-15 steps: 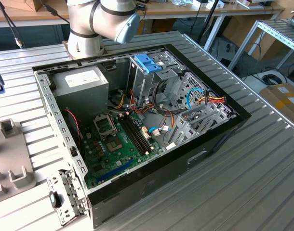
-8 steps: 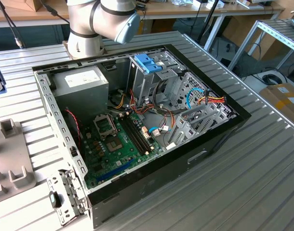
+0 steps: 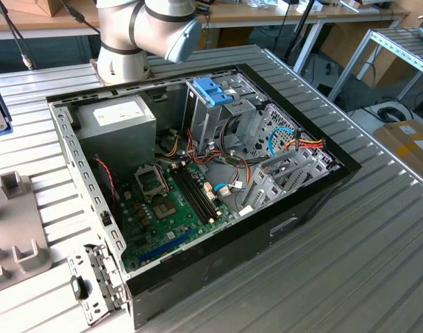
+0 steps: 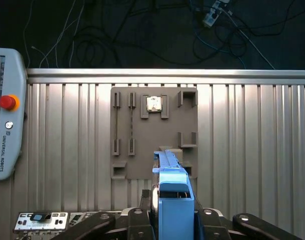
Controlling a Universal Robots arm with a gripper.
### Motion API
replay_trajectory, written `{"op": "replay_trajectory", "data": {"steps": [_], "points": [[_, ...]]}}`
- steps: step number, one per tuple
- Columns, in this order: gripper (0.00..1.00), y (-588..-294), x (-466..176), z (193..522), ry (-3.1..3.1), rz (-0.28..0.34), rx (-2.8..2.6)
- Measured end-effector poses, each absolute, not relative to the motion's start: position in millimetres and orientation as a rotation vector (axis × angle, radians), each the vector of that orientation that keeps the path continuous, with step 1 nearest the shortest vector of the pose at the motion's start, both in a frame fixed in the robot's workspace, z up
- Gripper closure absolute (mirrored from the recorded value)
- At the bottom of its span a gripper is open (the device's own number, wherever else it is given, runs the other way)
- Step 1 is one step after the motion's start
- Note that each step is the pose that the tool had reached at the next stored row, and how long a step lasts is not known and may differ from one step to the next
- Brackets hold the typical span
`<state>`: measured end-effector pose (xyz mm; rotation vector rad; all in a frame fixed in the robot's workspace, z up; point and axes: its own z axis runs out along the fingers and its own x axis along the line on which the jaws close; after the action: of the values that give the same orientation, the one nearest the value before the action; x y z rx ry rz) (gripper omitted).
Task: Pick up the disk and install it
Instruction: 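Pick up the disk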
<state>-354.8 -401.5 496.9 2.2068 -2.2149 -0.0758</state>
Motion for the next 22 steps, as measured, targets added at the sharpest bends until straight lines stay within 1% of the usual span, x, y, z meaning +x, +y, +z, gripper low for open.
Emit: {"op": "replay_trajectory", "data": {"steps": [22], "points": [[0.63, -401.5, -347.2, 496.8, -2.215, -0.076, 2.207]]}}
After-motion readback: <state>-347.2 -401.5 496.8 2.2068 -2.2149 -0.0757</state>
